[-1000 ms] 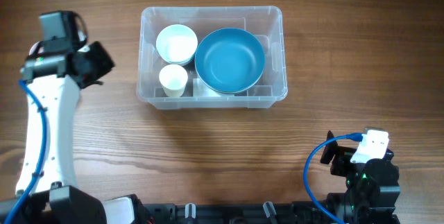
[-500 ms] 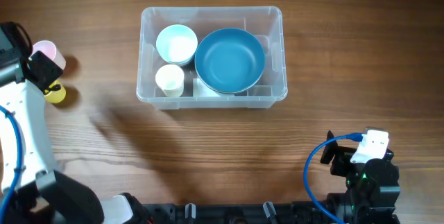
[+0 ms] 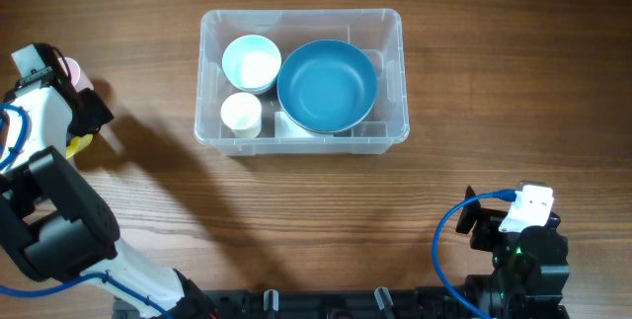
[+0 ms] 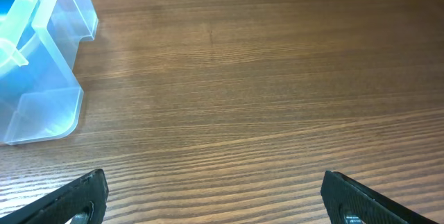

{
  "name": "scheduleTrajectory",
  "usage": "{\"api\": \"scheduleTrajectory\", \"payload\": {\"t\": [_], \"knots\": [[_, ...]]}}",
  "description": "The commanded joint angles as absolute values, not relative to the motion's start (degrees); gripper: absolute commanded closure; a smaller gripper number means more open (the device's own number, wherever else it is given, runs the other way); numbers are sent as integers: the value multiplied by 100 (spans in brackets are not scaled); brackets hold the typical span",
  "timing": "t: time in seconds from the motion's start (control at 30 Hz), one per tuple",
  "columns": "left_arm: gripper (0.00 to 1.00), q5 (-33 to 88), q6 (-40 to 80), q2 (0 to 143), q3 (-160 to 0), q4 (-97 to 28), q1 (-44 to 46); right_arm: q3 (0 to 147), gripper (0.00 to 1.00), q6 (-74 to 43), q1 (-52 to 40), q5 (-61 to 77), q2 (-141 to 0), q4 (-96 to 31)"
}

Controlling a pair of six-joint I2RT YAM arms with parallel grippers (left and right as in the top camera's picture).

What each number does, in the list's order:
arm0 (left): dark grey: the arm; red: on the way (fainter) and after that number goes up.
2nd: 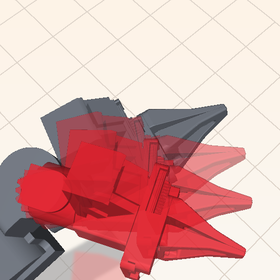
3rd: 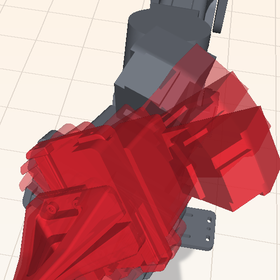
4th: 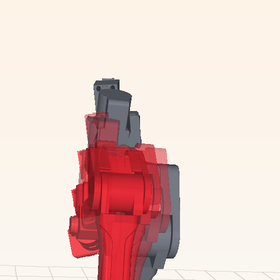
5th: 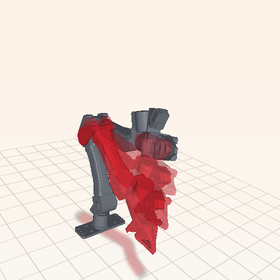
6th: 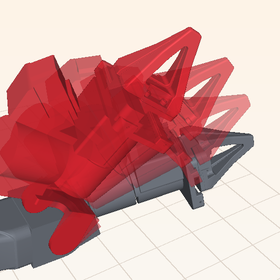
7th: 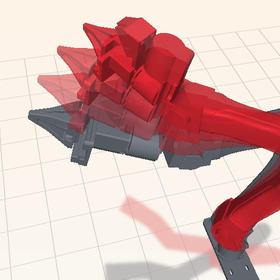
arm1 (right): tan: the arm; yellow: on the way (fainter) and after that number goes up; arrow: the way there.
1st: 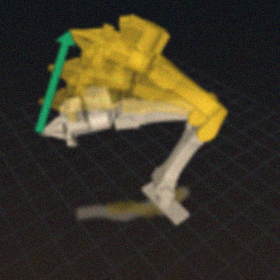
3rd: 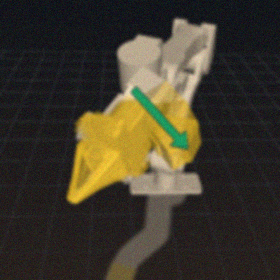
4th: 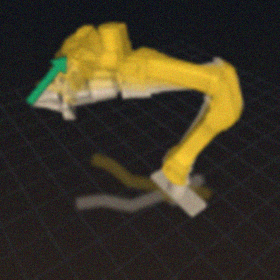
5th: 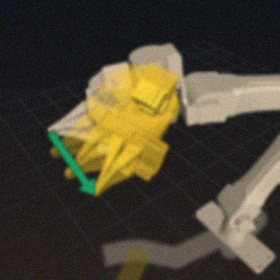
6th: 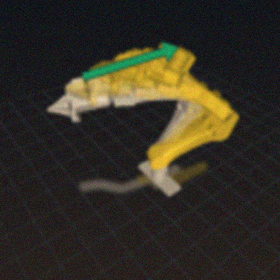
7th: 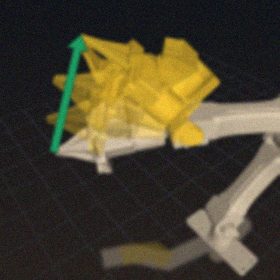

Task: Pack container
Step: 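Release the white cup and grasp the yellow cup with the left gripper, then carry the yellow cup and stack it into the white cup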

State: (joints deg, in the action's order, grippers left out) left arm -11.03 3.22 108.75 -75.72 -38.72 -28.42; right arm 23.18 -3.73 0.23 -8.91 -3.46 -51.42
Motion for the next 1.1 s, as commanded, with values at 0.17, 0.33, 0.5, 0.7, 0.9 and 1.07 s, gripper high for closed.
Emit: {"api": "scheduleTrajectory", "payload": {"t": [0.17, 0.33, 0.5, 0.7, 0.9, 1.07], "knots": [[85, -989, 191, 10943, -7609, -3787, -2877, 2362, 0, -316, -14, -963, -333, -5131], [96, -987, 193, 10943, -7609, -3813, -2877, 2362, 0, -316, -14, -961, -333, -5131], [96, -786, 670, 10772, -7762, -3931, -2794, 2362, 0, -314, -14, -961, -333, -5131], [96, 113, 1190, 9664, -8527, -4687, -2091, 2362, 0, -314, -14, -961, -333, -5131], [96, 97, 1389, 7878, -8718, -5465, -462, 2362, 0, -314, -14, -963, -333, -5131], [96, -113, 1678, 7378, -8707, -5852, 1144, 2362, 0, -316, -14, -963, -333, -5131]]}}
